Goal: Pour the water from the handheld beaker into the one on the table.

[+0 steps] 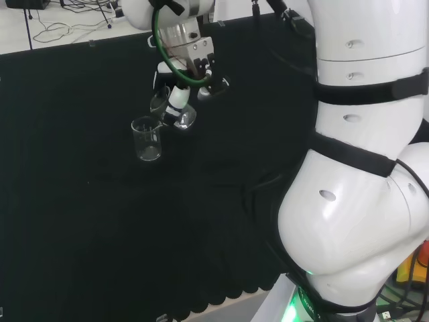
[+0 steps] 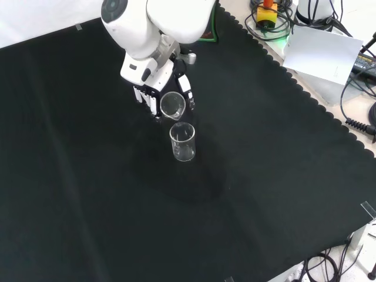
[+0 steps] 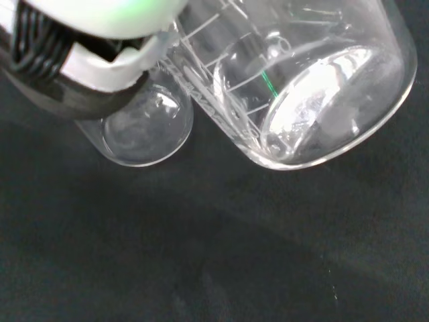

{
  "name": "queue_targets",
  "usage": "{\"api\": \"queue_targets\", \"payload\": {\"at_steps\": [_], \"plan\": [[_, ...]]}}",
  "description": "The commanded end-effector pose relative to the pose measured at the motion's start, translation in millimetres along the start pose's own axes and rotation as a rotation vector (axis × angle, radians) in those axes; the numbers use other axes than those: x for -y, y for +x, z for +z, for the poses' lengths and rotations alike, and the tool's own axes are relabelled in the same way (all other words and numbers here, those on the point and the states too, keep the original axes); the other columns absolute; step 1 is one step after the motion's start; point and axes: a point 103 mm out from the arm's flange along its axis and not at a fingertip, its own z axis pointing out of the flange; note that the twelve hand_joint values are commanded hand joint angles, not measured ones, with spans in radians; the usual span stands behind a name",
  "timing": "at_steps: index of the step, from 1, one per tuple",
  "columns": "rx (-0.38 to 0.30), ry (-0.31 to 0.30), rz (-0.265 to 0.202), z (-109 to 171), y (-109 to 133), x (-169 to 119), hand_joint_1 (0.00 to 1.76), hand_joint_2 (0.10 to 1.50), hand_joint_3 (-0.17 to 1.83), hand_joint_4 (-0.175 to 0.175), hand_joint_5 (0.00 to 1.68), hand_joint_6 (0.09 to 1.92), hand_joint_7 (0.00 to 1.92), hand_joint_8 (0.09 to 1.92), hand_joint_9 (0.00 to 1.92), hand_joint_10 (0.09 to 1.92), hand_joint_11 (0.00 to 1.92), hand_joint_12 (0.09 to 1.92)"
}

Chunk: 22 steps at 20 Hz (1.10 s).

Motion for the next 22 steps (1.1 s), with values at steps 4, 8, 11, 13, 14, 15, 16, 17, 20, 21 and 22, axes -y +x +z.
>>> {"api": "queue_targets", "payload": {"at_steps": [4,8,11,13,14,15,16,17,20,21,22], "plan": [[0.061,0.073,0.014,-3,2,1,1.12,0.77,0.43,0.175,1.29,0.56,1.70,0.09,1.56,0.09,1.11,0.92],[0.082,0.083,0.023,-6,2,4,1.12,0.77,0.43,0.175,1.29,0.56,1.70,0.09,1.56,0.09,1.11,0.92],[0.109,0.102,0.028,-9,5,4,1.12,0.77,0.44,0.175,1.29,0.56,1.70,0.09,1.56,0.09,1.11,0.92],[0.120,0.111,0.030,-11,7,3,1.12,0.77,0.44,0.175,1.29,0.56,1.70,0.09,1.56,0.09,1.11,0.92],[0.132,0.118,0.032,-11,8,3,1.12,0.77,0.44,0.175,1.29,0.56,1.70,0.09,1.56,0.09,1.11,0.92],[0.144,0.124,0.034,-12,9,3,1.12,0.77,0.44,0.175,1.29,0.56,1.70,0.09,1.56,0.09,1.11,0.92],[0.152,0.131,0.035,-13,10,3,1.12,0.77,0.44,0.175,1.29,0.56,1.70,0.09,1.56,0.09,1.11,0.92],[0.157,0.136,0.036,-14,11,3,1.12,0.76,0.44,0.175,1.29,0.56,1.70,0.09,1.56,0.09,1.11,0.91],[0.179,0.154,0.042,-17,13,3,1.12,0.76,0.45,0.175,1.29,0.56,1.70,0.09,1.56,0.09,1.11,0.91],[0.187,0.161,0.044,-18,14,3,1.12,0.76,0.45,0.175,1.29,0.56,1.70,0.09,1.56,0.09,1.11,0.91],[0.191,0.166,0.046,-19,14,3,1.12,0.76,0.45,0.175,1.29,0.56,1.70,0.09,1.56,0.09,1.11,0.91]]}}
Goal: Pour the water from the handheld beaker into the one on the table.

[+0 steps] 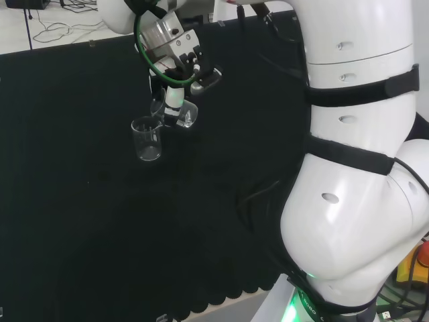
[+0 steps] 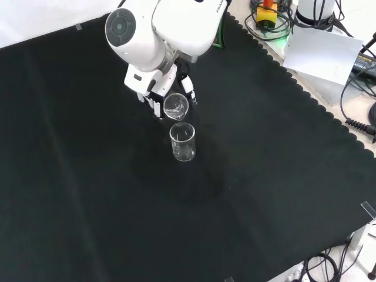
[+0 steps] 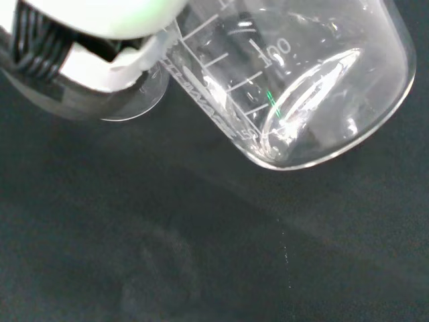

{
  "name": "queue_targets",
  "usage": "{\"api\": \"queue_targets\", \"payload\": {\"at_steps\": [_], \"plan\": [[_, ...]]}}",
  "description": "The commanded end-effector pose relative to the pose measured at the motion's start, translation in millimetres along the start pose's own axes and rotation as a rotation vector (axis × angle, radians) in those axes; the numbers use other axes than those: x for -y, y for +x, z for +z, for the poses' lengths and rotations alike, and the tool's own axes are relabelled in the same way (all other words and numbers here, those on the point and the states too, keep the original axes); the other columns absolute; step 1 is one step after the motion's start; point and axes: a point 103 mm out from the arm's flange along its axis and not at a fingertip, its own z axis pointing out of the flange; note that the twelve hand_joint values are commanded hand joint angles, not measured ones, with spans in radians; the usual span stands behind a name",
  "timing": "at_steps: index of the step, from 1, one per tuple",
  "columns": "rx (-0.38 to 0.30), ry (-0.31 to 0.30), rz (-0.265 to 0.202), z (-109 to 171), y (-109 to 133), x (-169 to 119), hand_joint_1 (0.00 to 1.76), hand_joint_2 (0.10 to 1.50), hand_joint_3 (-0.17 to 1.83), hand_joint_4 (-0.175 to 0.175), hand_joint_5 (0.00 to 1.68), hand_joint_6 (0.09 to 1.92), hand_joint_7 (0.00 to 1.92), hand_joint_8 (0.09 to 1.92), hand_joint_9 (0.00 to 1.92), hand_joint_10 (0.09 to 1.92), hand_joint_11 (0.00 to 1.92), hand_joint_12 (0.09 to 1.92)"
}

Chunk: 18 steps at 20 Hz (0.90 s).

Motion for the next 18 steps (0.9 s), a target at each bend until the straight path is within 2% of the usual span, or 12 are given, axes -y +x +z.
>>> {"api": "queue_targets", "payload": {"at_steps": [1,9,18], "plan": [[0.041,0.035,0.013,-6.1,3.0,0.9,1.12,0.76,0.45,0.175,1.29,0.56,1.70,0.09,1.56,0.09,1.11,0.91],[0.100,0.098,0.035,-13.4,5.8,1.4,1.12,0.76,0.46,0.175,1.29,0.57,1.70,0.09,1.56,0.09,1.11,0.91],[0.129,0.140,0.051,-15.0,6.8,2.6,1.12,0.75,0.46,0.175,1.29,0.57,1.70,0.09,1.56,0.09,1.11,0.91]]}}
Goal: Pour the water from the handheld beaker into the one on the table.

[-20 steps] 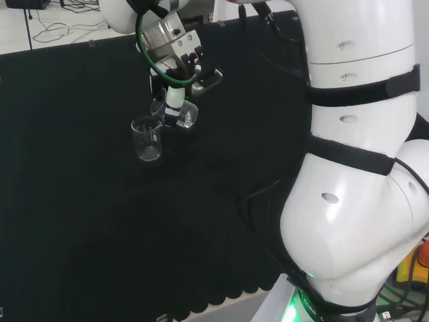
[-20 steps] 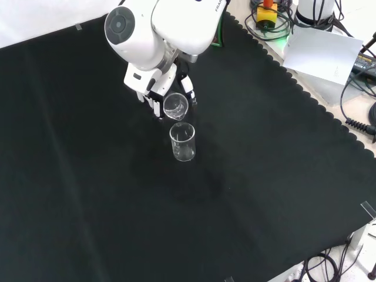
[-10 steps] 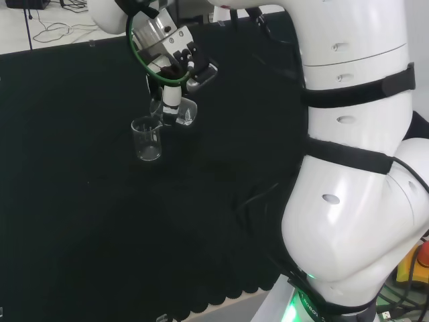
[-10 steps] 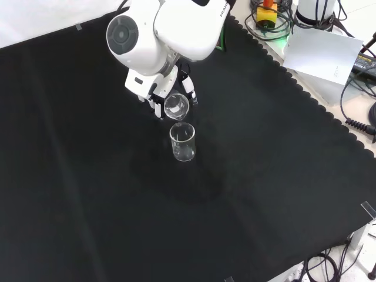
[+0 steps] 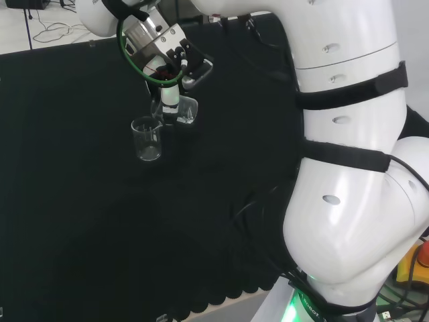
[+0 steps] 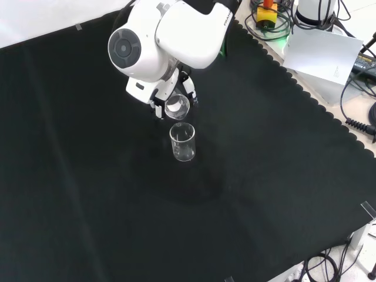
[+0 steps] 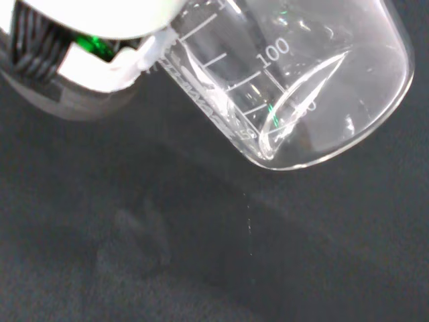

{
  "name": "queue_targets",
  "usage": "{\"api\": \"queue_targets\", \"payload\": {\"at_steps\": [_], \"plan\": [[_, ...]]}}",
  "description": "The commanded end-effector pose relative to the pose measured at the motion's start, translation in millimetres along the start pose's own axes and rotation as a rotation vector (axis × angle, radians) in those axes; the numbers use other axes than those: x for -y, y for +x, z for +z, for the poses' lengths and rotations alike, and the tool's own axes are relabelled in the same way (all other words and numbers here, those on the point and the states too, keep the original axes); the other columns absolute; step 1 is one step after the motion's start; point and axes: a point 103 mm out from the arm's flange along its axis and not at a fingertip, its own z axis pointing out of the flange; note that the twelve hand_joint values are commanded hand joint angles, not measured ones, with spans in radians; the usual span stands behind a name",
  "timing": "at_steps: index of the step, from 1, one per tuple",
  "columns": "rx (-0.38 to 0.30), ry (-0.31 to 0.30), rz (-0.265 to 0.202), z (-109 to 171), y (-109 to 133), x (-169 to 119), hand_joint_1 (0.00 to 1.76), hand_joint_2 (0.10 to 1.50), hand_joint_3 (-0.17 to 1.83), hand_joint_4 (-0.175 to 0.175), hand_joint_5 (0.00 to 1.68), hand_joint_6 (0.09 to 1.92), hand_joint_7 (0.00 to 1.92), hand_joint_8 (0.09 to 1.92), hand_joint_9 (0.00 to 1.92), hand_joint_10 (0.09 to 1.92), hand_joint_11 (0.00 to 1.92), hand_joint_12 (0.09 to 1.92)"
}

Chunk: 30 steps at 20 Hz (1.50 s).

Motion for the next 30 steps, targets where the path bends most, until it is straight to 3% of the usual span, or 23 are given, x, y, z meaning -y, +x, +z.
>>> {"api": "queue_targets", "payload": {"at_steps": [1,30], "plan": [[0.018,0.026,0.010,1,1,0,1.12,0.75,0.47,0.175,1.29,0.57,1.70,0.09,1.56,0.09,1.11,0.91],[0.079,0.103,0.021,-10,14,-5,1.12,0.75,0.49,0.175,1.28,0.59,1.70,0.09,1.57,0.09,1.12,0.89]]}}
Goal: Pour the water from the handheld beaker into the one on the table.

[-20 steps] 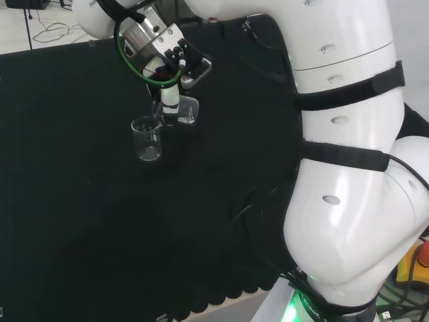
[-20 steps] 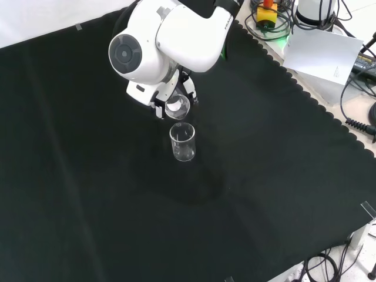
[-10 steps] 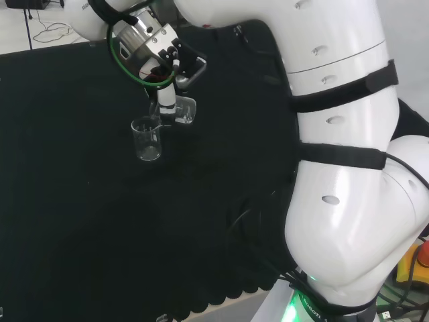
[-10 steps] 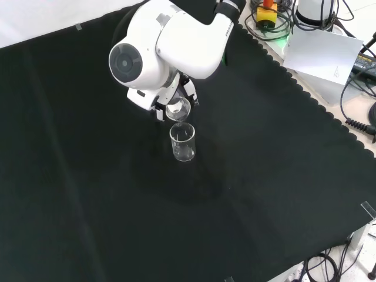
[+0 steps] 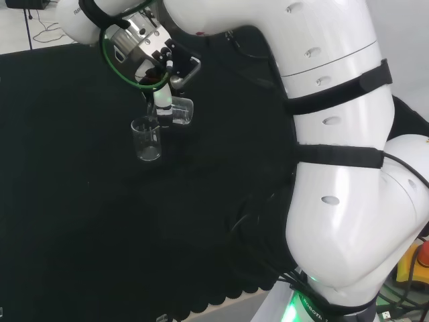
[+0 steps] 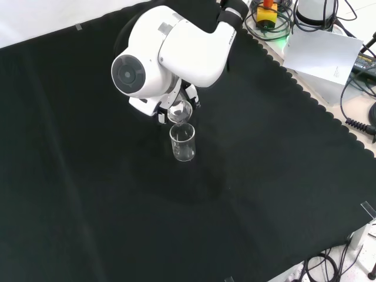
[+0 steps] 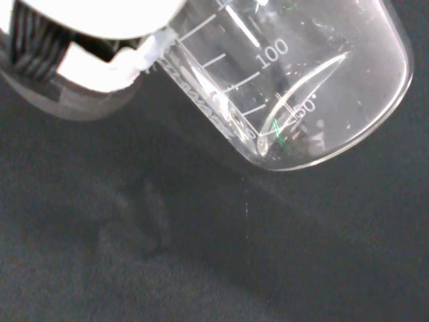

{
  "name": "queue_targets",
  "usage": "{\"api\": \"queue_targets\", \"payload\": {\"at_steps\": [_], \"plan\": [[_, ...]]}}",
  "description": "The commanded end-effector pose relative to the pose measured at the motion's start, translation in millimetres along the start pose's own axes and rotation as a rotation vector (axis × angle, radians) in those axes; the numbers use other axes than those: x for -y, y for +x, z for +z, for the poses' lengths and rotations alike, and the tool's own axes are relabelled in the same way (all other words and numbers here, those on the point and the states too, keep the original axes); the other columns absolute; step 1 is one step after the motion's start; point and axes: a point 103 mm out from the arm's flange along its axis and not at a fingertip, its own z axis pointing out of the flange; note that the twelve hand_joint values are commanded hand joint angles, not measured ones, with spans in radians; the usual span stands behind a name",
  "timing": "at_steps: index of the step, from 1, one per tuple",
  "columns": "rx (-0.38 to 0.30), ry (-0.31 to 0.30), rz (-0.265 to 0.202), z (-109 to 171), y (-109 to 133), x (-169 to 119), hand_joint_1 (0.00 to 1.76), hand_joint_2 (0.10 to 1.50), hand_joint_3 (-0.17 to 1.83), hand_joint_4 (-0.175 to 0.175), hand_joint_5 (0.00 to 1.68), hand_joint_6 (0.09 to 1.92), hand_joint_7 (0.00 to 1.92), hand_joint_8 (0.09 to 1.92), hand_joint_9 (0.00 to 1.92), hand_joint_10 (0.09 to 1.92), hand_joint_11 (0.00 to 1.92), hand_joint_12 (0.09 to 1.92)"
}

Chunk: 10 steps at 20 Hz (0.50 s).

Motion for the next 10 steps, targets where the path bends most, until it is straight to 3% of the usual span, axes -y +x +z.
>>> {"api": "queue_targets", "payload": {"at_steps": [1,10], "plan": [[0.015,0.010,0.006,-0.5,0.6,1.1,1.12,0.74,0.49,0.175,1.28,0.59,1.70,0.09,1.57,0.09,1.12,0.89],[0.043,0.011,0.018,-3.0,1.8,3.1,1.12,0.74,0.49,0.175,1.28,0.60,1.70,0.09,1.57,0.09,1.12,0.89]]}}
